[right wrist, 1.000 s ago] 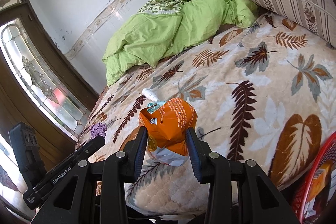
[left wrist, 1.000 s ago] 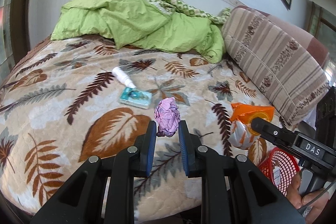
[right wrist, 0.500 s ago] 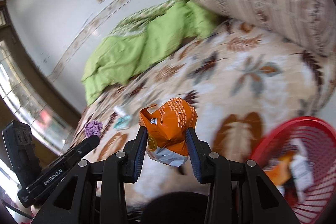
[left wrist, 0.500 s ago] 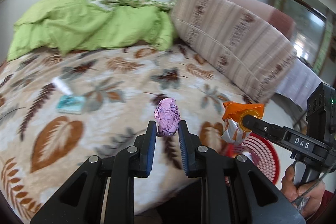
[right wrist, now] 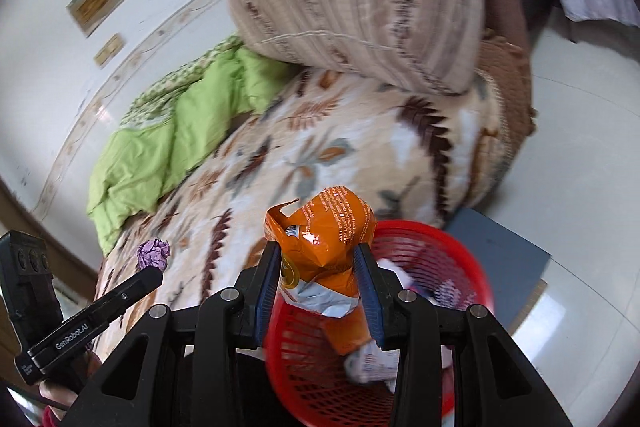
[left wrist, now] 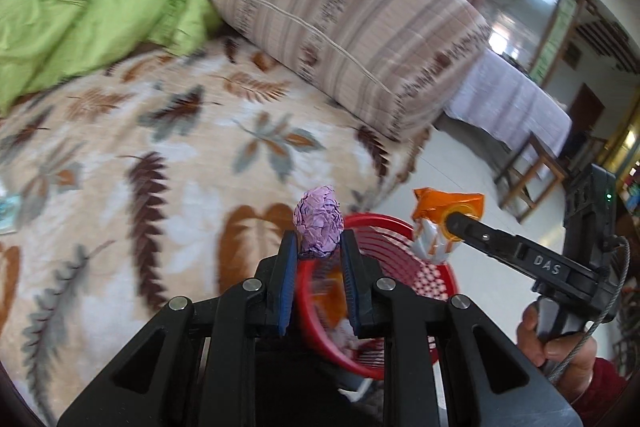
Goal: Collect trash
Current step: 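Open both tools to drop the wrapper and chip bag into the basket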
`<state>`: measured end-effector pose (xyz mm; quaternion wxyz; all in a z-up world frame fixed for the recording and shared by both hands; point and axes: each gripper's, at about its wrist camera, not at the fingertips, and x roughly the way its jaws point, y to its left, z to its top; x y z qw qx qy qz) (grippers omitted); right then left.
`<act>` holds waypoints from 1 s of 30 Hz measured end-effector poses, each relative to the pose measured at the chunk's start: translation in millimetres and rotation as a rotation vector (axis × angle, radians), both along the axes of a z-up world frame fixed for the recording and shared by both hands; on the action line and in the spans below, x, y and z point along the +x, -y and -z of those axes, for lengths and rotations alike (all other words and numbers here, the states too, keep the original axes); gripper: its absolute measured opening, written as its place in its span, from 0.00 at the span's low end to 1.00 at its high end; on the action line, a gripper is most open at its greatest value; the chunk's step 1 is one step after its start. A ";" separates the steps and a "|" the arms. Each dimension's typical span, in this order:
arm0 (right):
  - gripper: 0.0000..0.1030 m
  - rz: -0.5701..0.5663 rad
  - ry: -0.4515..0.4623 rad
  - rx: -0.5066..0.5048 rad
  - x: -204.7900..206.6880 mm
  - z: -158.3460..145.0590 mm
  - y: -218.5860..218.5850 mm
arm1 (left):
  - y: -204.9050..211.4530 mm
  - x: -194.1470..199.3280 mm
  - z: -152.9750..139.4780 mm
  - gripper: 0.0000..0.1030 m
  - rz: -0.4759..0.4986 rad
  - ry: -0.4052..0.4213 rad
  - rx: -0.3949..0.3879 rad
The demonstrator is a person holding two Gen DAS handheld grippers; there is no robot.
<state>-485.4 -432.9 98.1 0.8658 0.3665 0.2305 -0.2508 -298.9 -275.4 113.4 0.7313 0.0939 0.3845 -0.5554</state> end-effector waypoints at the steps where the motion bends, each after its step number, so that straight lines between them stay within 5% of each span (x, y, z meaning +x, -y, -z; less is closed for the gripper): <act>1: 0.39 0.006 -0.003 0.003 -1.9 0.9 2.2 | 5.7 -4.2 2.2 0.20 0.016 -0.010 0.006; 10: 0.41 0.040 -0.024 0.026 -16.1 13.5 15.4 | 41.8 -29.0 25.1 0.20 0.135 -0.094 0.076; 13: 0.45 0.058 -0.043 0.033 -16.3 18.0 18.6 | 48.1 -30.5 31.0 0.30 0.147 -0.118 0.098; 18: 0.52 0.071 -0.051 0.036 -18.0 20.6 20.9 | 42.0 -21.0 30.6 0.35 0.124 -0.133 0.087; 30: 0.53 -0.050 -0.017 -0.004 29.0 -0.8 -2.4 | -21.7 39.3 11.4 0.40 -0.061 -0.131 0.025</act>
